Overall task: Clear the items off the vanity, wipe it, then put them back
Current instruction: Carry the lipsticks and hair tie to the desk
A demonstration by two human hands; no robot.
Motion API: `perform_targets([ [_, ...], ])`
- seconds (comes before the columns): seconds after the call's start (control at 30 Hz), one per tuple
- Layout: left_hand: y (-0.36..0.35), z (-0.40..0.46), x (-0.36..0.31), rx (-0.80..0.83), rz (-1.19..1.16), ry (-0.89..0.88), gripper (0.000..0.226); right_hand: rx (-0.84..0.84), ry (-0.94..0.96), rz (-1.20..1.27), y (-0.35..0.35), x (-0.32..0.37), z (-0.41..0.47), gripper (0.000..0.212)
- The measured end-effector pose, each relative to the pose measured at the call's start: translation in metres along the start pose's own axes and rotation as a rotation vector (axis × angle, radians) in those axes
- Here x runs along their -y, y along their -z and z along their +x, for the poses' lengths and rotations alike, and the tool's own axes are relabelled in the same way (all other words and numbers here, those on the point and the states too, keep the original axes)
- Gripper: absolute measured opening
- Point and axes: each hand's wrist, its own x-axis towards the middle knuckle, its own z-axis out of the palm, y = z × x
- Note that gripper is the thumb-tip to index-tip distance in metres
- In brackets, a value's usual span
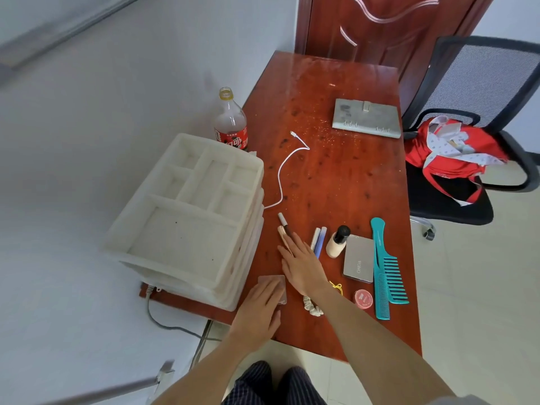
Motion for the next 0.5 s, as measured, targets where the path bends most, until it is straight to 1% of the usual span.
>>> perform_targets([
  [0.07,0.0,-0.002,-0.002,0.05,0.033,0.009,0.053,0.042,-0.061,-0.019,0.0,-0.002,-0.008,0.055],
  [0.2,-0.002,0.006,-0.002,0.07,0.08,0.021,0.057,0.083,-0.152,-0.079,-0.002,-0.01,-0.019,0.052],
  [0.27,-0.002,0.012,-0.003,0.075,0.098,0.012,0.064,0.083,-0.188,-0.069,-0.003,-0.013,-0.023,0.056],
  [0.33,-0.002,0.018,-0.005,0.111,0.095,-0.005,0.072,0.08,-0.185,-0.049,-0.004,-0.015,-0.027,0.065],
  [0.37,-0.002,0.02,-0.006,0.1,0.098,-0.01,0.073,0.078,-0.17,-0.041,-0.004,-0.016,-0.029,0.07],
  [0.43,-0.001,0.023,-0.005,0.077,0.131,-0.011,0.067,0.074,-0.148,-0.036,-0.003,-0.018,-0.032,0.073],
  [0.5,0.001,0.024,-0.004,0.089,0.125,0.004,0.059,0.095,-0.142,-0.041,0.001,-0.018,-0.036,0.068],
])
